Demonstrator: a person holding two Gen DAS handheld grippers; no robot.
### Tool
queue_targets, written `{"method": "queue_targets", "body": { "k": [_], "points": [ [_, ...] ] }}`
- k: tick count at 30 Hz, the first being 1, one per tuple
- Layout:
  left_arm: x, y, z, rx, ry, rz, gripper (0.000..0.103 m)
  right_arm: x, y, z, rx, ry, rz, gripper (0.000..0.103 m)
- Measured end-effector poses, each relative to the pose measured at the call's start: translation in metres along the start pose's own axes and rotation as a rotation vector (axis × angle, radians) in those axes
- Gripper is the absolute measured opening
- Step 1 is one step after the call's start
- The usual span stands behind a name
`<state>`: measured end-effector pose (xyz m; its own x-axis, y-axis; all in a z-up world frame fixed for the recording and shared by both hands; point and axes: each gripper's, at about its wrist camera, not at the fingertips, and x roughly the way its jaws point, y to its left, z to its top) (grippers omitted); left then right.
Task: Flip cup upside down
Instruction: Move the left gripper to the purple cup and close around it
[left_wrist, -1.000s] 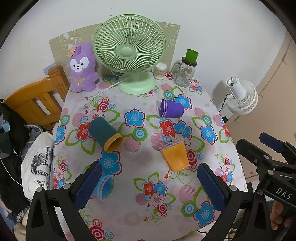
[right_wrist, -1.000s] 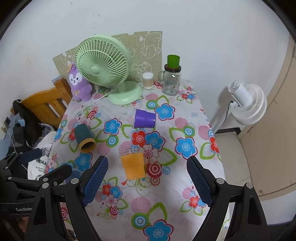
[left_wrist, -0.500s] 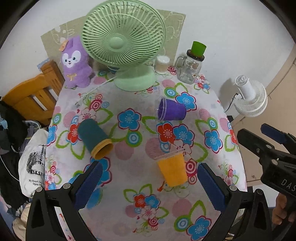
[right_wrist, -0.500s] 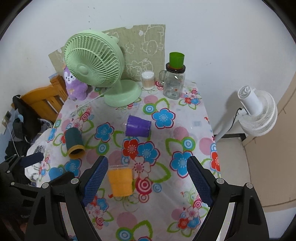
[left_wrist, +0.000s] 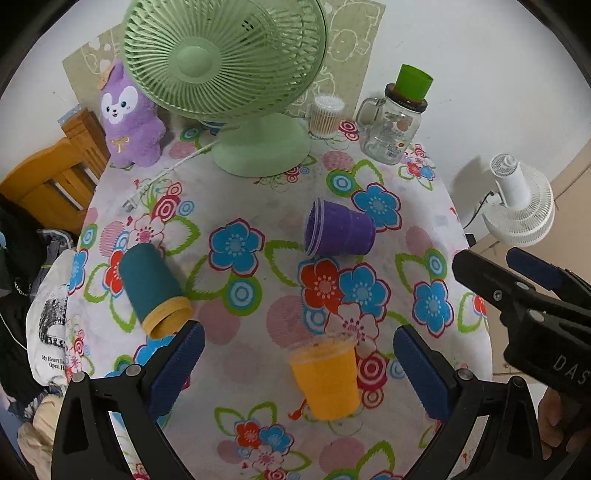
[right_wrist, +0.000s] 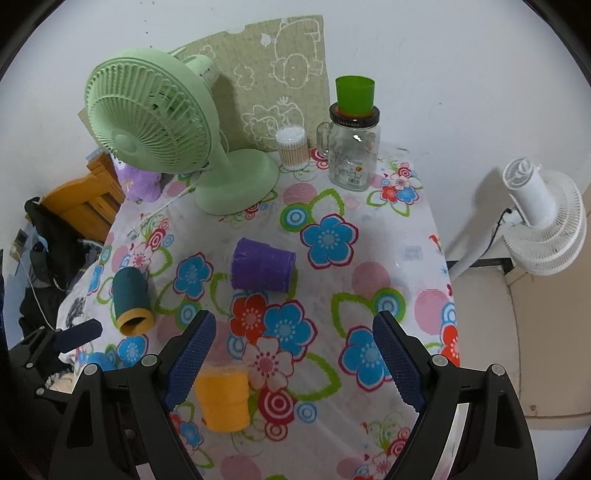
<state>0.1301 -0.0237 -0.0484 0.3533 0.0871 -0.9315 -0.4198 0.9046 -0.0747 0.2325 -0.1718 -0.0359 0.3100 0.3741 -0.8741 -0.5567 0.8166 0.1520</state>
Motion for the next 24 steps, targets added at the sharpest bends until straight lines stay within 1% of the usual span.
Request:
{"method": "queue_targets", "body": {
  "k": [8,14,16,18,21,24],
  "points": [
    [0.046,-0.016,0.014,-0.003,0.04,0.016,0.103,0.038,-0.012,0.008,-0.031,0.03,-0.026,0.089],
    [0.087,-0.035,0.027,0.019,0.073,0.017,0.103,0.069,-0.032,0.01,-0.011,0.066,-0.024,0.089],
    [0.098,-0.041,0.031,0.025,0.068,0.023,0.103,0.079,-0.039,0.011,-0.001,0.076,-0.026,0.089],
    [0.108,-0.046,0.036,0.016,0.035,0.059,0.103,0.088,-0.046,0.013,0.01,0.086,-0.029,0.089],
    [0.125,-0.055,0.044,0.037,0.051,0.071,0.103,0.102,-0.056,0.014,0.024,0.101,-0.026,0.089],
    [0.136,-0.057,0.05,0.034,0.059,0.081,0.103,0.114,-0.063,0.016,0.028,0.113,-0.023,0.089]
  ]
}}
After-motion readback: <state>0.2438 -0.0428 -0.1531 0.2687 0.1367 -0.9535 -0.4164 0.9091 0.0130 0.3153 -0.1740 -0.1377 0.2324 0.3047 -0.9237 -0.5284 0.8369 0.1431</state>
